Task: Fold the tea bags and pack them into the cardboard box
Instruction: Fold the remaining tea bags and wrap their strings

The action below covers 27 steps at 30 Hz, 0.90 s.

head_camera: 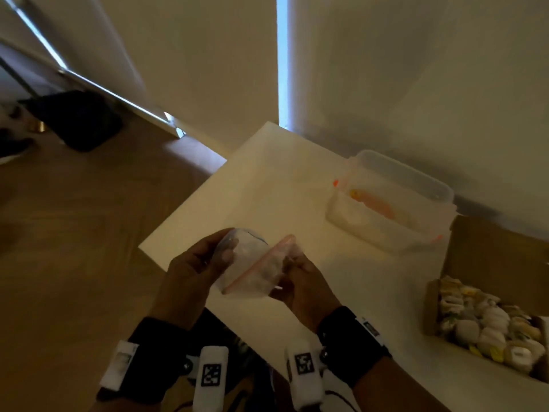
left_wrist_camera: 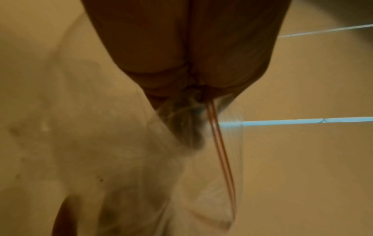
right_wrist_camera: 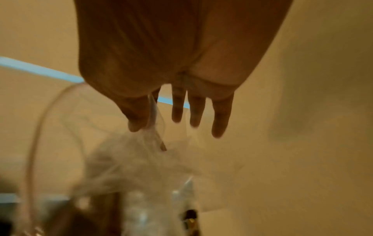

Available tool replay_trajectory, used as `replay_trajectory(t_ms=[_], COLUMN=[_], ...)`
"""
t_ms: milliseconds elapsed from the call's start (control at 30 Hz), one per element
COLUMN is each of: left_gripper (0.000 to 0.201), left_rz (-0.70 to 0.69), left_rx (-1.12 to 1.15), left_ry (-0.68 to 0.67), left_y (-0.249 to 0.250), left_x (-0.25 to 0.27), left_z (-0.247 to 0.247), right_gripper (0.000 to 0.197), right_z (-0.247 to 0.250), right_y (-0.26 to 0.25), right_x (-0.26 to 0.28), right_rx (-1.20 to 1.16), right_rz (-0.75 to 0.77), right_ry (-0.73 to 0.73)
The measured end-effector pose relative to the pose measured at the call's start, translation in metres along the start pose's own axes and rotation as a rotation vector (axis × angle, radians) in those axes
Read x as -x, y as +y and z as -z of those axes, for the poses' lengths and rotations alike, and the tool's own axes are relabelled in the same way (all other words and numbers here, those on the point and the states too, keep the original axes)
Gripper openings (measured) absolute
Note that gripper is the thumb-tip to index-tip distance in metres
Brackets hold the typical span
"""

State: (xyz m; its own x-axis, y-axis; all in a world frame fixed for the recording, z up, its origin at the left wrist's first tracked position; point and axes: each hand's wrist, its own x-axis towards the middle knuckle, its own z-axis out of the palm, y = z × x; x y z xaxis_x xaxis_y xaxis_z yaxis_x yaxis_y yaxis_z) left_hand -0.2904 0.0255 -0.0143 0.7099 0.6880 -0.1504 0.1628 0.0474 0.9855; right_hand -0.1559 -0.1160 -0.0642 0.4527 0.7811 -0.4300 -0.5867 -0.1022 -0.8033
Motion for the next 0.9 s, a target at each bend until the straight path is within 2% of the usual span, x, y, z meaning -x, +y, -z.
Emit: replay_trajectory(t_ms=[67, 100, 133, 167, 233, 267, 300, 433, 467, 533, 600, 633, 733, 800, 900], left_gripper=[0.060, 0.074, 0.087, 0.097, 0.107, 0.104, 0.096, 0.038, 0.031, 0.033, 0.050, 0.052, 0.019, 0.029, 0.037], left_rz=[-0.194, -0.270, -0.304, -0.310, -0.304, -0.297, -0.289, -0.253, -0.230, -0.134, -0.001, 0.057, 0.137, 0.218, 0.398], left_rx=[-0.456, -0.606, -0.659, -0.640, -0.560, -0.524, -0.480, -0.281, -0.244, -0.167, -0.096, -0.052, -0.057, -0.123, -0.040], left_ry=[-0.001, -0.005, -0.013, -0.026, -0.043, -0.029, -0.003, 0.125, 0.158, 0.238, 0.341, 0.387, 0.511, 0.569, 0.641], left_y=[-0.011, -0.018, -0.024, -0.026, -0.033, -0.036, -0.039, -0.059, -0.066, -0.087, -0.117, -0.137, -0.191, -0.223, -0.274], left_x=[0.005, 0.008, 0.012, 0.015, 0.022, 0.024, 0.026, 0.037, 0.041, 0.047, 0.051, 0.053, 0.058, 0.059, 0.057], left_z=[0.023, 0.032, 0.038, 0.040, 0.046, 0.052, 0.060, 0.095, 0.100, 0.111, 0.120, 0.124, 0.133, 0.136, 0.131], right_gripper=[0.041, 0.041, 0.037, 0.033, 0.038, 0.040, 0.040, 0.035, 0.036, 0.034, 0.036, 0.038, 0.046, 0.045, 0.042], right_z=[-0.031, -0.045, -0.060, -0.072, -0.094, -0.103, -0.112, -0.144, -0.150, -0.149, -0.146, -0.141, -0.126, -0.111, -0.091], right_y=[-0.014, -0.020, -0.024, -0.024, -0.019, -0.014, -0.013, 0.012, 0.021, 0.039, 0.050, 0.053, 0.055, 0.054, 0.049], right_x=[-0.007, -0.011, -0.017, -0.021, -0.033, -0.038, -0.045, -0.065, -0.064, -0.074, -0.079, -0.083, -0.086, -0.087, -0.084], right_rx=[-0.145, -0.109, -0.024, 0.223, 0.559, 0.622, 0.592, 0.341, 0.317, 0.227, 0.222, 0.246, 0.431, 0.525, 0.624], right_rz=[-0.105, -0.135, -0.129, -0.035, 0.045, 0.029, -0.096, -0.525, -0.549, -0.624, -0.699, -0.719, -0.696, -0.697, -0.734], right_ry=[-0.063, -0.102, -0.161, -0.235, -0.341, -0.391, -0.438, -0.490, -0.539, -0.517, -0.571, -0.582, -0.467, -0.438, -0.390])
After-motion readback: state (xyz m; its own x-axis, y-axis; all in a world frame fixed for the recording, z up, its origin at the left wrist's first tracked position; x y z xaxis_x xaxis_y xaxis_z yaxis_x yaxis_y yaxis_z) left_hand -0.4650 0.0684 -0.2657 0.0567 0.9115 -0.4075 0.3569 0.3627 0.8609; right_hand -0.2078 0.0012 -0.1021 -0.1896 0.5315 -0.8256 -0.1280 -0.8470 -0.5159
